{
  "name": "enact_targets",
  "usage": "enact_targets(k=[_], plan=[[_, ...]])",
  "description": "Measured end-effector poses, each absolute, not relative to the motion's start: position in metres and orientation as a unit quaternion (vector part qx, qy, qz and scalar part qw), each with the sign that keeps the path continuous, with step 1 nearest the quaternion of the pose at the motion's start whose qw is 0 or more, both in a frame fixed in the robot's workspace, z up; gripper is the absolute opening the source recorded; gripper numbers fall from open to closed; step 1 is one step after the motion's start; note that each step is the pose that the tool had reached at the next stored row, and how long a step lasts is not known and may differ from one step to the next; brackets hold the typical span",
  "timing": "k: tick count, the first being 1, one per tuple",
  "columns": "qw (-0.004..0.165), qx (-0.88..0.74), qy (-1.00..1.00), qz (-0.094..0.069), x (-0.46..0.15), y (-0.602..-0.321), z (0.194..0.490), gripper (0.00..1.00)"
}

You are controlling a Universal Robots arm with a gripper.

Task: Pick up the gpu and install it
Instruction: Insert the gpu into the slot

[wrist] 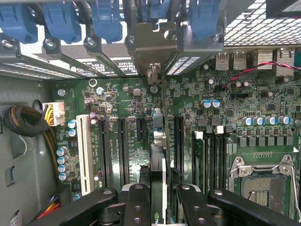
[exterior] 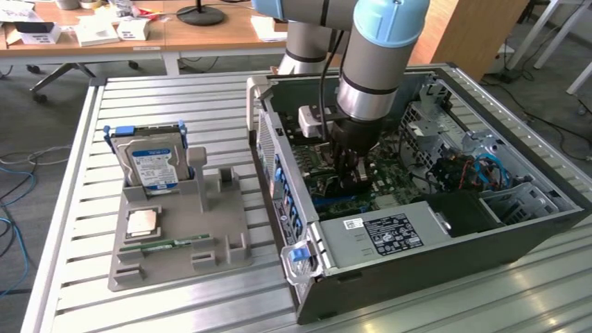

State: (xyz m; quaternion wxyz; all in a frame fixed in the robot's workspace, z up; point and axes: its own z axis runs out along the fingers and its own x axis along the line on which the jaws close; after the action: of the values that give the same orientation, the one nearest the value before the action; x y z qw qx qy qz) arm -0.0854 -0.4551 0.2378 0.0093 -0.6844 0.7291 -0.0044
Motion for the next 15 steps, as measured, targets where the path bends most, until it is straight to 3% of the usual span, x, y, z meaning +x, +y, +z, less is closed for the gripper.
enact_targets(k=[15], plan=[[0.009, -0.684, 0.729, -0.005, -0.0858, -0.4562, 0.24, 0.26]])
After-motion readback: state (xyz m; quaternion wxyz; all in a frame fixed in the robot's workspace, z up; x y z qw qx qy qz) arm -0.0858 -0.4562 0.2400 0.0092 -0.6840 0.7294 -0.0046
